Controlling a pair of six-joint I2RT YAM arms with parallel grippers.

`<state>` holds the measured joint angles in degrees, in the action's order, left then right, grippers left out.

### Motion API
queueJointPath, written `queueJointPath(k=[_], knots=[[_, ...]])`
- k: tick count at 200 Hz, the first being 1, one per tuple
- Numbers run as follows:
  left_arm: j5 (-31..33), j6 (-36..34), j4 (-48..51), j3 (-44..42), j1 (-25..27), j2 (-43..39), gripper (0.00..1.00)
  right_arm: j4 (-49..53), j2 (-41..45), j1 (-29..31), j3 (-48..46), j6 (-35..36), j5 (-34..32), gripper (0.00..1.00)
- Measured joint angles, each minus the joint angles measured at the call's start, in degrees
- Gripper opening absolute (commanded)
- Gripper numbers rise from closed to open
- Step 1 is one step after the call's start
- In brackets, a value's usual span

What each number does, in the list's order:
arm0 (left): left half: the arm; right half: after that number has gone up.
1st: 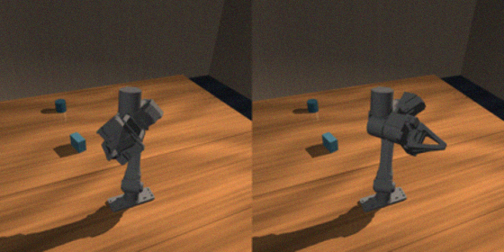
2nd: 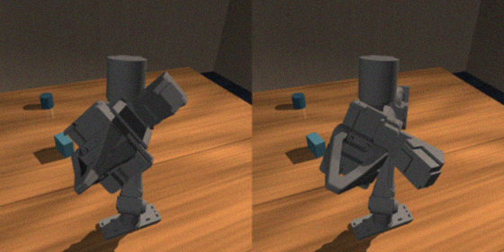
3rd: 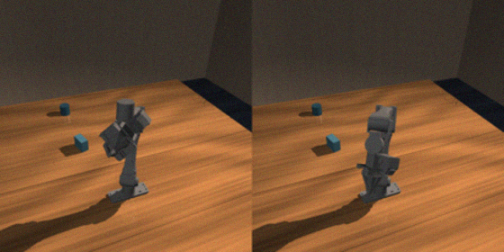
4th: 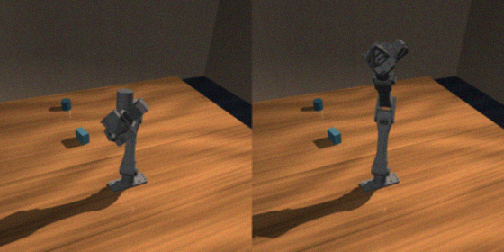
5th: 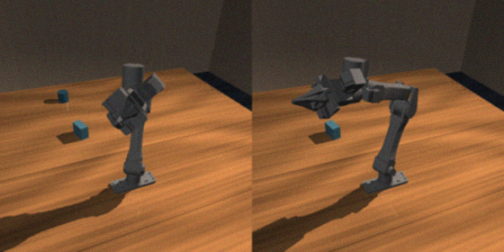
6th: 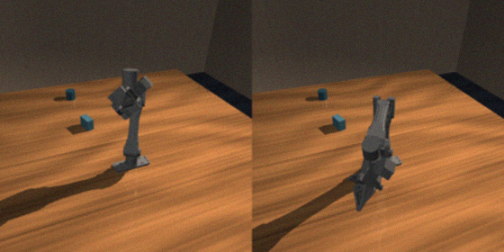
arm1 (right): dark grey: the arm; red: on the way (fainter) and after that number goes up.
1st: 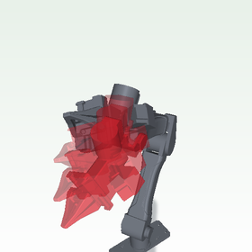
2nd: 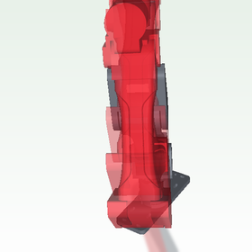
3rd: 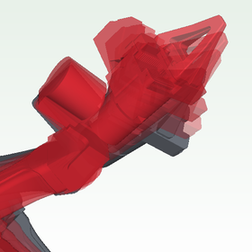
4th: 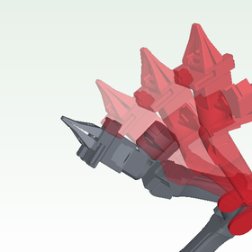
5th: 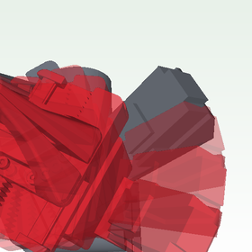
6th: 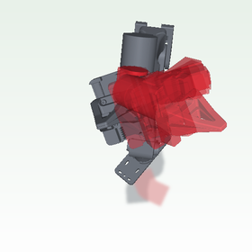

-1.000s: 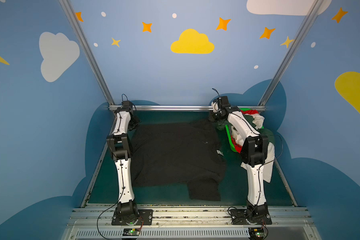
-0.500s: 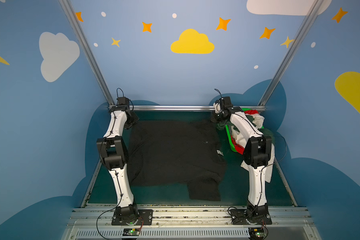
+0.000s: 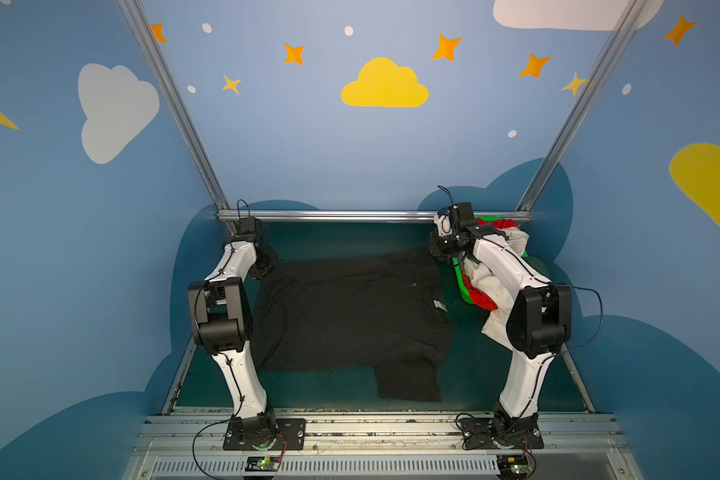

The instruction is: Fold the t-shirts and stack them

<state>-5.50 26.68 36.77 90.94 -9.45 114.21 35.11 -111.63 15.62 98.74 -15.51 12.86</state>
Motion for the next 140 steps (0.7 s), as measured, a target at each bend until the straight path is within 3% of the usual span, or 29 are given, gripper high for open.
queueJointPath(k=[140], knots=[[-2.82,5.38,-13.77,-20.55,0.55,-10.73,0.04,-2.54,7.04,-0.04,-11.98,-1.49,4.13,0.0]])
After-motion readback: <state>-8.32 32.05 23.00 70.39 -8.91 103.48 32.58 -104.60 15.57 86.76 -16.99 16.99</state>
